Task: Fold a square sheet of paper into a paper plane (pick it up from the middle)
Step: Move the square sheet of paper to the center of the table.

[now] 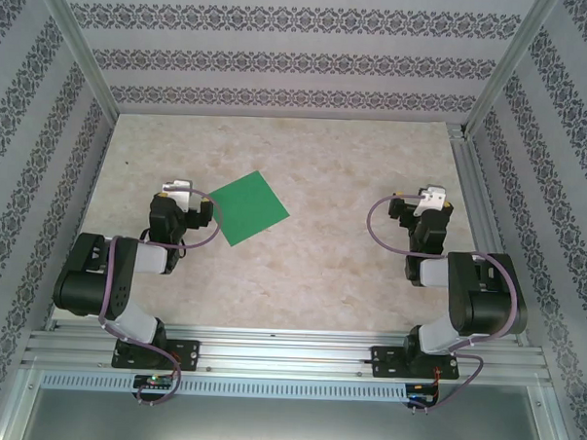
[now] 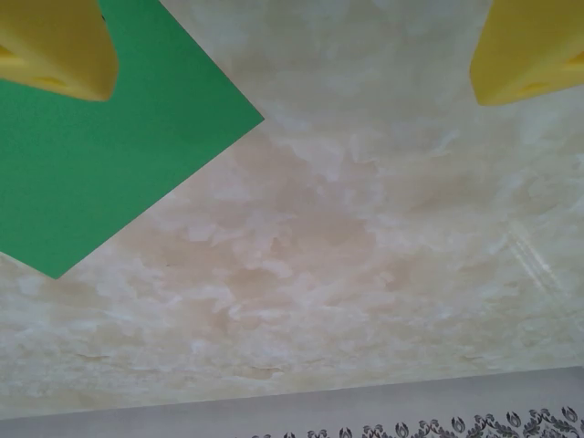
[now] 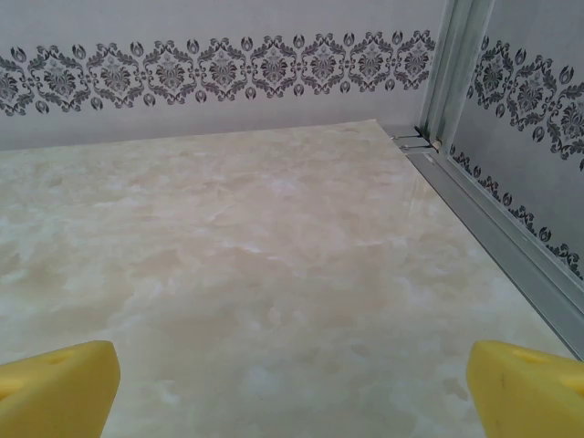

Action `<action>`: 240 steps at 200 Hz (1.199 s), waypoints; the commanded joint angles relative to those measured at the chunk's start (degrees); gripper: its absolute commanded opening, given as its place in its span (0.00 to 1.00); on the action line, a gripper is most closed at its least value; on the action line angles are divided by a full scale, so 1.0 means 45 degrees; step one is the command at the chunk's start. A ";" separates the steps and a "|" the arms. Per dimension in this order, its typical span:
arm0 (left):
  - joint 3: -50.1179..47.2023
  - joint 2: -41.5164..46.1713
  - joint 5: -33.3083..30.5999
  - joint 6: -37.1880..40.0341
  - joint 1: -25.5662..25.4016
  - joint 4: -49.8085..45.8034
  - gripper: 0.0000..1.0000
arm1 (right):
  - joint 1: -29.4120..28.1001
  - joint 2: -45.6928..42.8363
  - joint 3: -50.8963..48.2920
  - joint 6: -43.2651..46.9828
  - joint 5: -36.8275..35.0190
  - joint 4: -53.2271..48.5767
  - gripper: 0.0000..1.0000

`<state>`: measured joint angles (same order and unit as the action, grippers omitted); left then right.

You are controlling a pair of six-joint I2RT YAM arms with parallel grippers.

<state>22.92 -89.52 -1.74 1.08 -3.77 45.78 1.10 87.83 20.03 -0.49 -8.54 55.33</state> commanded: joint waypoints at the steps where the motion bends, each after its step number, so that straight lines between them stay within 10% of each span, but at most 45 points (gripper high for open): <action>1: 0.0239 0.0021 0.0250 0.0150 0.0135 0.0334 1.00 | -0.0147 -0.0002 0.0021 -0.0205 -0.0065 0.0517 0.98; 179: -0.0065 0.1050 0.0110 0.0035 0.0135 -0.0013 1.00 | -0.0159 -0.0469 0.0049 0.0254 0.1477 0.0152 0.98; 240: 0.1805 0.6231 -0.2217 -0.3737 0.0271 -0.8857 1.00 | -0.1756 -0.2930 0.5633 -0.2582 0.2404 -1.2221 0.98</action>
<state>25.82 -66.92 -5.43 -5.48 -3.73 26.74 -4.21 75.83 34.92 -3.42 -4.19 23.42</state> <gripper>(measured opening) 0.997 0.980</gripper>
